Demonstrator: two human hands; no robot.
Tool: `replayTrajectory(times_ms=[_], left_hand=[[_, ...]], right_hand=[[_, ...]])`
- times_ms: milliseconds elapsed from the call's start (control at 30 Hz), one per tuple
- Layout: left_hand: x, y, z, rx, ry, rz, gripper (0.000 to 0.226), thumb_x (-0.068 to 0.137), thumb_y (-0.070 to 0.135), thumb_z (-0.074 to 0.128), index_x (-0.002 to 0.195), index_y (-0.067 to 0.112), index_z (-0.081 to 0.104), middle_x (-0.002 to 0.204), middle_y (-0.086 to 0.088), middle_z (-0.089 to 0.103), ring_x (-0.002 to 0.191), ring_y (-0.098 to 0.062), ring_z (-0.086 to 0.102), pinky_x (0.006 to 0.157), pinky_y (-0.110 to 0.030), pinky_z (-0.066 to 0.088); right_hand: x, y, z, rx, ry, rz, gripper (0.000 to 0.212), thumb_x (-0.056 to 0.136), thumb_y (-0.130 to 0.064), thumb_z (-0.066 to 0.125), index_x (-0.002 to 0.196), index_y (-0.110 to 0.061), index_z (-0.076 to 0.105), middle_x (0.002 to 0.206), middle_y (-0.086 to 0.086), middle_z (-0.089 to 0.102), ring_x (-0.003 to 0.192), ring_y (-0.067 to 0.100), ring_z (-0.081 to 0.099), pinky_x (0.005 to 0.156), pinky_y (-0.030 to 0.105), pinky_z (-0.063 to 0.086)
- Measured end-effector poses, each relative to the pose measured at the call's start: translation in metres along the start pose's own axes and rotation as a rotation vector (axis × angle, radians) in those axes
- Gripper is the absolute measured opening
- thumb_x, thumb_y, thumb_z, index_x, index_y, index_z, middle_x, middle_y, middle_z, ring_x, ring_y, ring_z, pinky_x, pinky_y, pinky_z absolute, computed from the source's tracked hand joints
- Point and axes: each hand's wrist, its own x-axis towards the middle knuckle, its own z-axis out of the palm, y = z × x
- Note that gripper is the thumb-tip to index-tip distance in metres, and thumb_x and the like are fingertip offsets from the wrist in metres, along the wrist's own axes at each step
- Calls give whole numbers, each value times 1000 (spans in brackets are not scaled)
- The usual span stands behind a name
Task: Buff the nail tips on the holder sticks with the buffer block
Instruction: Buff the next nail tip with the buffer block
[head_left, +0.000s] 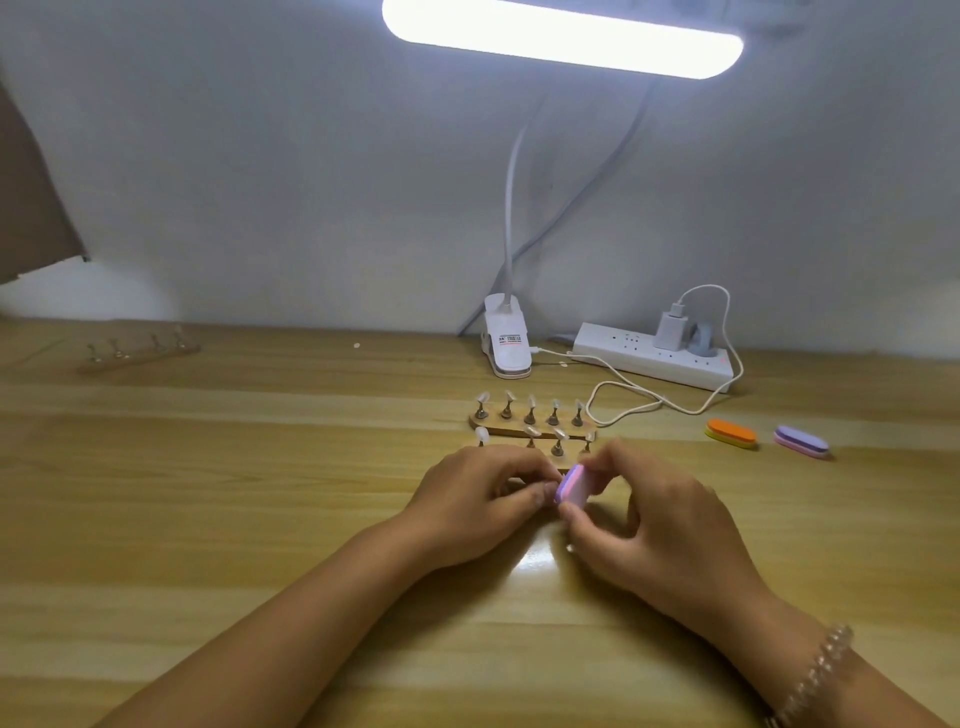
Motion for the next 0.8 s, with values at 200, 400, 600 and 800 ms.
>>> replayTrajectory(times_ms=[200, 400, 600, 800], left_hand=[[1, 1, 0, -34, 10, 9, 13, 96, 29, 62, 97, 39, 70, 90, 21, 68, 79, 6, 57, 68, -23, 41], [2, 2, -1, -44, 16, 35, 16, 95, 24, 63, 94, 38, 70, 87, 22, 67, 67, 15, 51, 60, -8, 30], [2, 0, 0, -84, 22, 56, 17, 94, 18, 63, 95, 32, 72, 83, 20, 66, 64, 15, 51, 59, -7, 32], [2, 0, 3, -237, 30, 14, 19, 94, 13, 64, 94, 30, 71, 95, 15, 73, 71, 4, 63, 57, -14, 44]], right_hand=[[3, 4, -2, 27, 17, 79, 26, 75, -52, 66, 88, -34, 52, 88, -22, 62, 63, -3, 50, 55, 26, 36], [2, 2, -1, 64, -9, 55, 27, 74, -55, 63, 89, -36, 51, 90, -23, 61, 63, -2, 51, 55, 25, 36], [0, 0, 1, 69, -31, 1, 30, 73, -55, 63, 91, -33, 54, 89, -20, 62, 63, -2, 51, 55, 23, 37], [5, 9, -3, 230, 105, 112, 22, 79, -38, 71, 95, -31, 58, 90, -19, 65, 59, 5, 55, 60, 28, 42]])
